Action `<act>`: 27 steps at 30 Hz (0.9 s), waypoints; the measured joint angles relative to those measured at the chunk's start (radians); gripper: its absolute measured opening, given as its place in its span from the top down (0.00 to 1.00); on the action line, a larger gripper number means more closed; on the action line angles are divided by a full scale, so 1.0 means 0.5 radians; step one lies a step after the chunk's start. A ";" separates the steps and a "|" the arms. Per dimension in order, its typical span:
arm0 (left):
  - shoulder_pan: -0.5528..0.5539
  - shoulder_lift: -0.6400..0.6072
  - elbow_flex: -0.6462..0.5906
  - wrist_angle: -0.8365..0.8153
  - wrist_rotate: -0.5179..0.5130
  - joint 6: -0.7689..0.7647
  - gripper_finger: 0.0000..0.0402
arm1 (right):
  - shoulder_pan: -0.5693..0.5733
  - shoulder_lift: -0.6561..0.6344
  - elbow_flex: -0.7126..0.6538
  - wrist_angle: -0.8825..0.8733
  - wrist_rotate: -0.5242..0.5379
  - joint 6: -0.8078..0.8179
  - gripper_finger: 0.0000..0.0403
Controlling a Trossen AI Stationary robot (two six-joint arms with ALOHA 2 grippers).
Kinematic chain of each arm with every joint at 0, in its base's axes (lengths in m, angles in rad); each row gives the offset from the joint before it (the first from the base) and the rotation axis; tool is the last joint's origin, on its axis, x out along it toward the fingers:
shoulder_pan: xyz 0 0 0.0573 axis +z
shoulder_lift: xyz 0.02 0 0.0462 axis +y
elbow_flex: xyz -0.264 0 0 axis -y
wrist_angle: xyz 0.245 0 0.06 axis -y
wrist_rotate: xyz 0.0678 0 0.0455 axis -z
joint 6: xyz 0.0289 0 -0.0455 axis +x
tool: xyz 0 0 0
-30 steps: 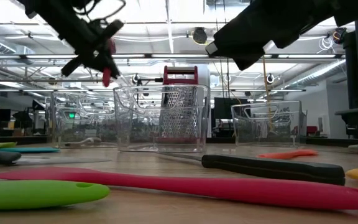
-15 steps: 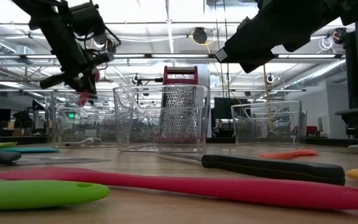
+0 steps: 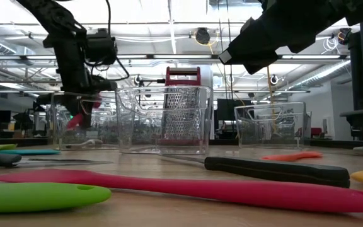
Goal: Pick & Place Kitchen Items
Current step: Put the red ladle into the left transparent bin
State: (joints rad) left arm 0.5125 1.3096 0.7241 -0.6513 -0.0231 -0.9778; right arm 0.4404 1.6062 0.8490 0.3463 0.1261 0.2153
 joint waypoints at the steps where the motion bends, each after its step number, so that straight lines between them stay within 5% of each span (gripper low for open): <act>1: 0.000 0.021 0.000 -0.002 0.000 -0.005 0.96 | 0.000 0.000 0.000 0.001 0.000 0.000 0.75; 27: -0.001 0.287 0.004 0.002 0.029 -0.107 0.96 | 0.000 0.000 0.000 0.000 0.000 0.000 0.75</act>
State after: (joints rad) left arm 0.5121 1.4528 0.7261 -0.6501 -0.0085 -1.0313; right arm 0.4404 1.6062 0.8490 0.3461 0.1261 0.2155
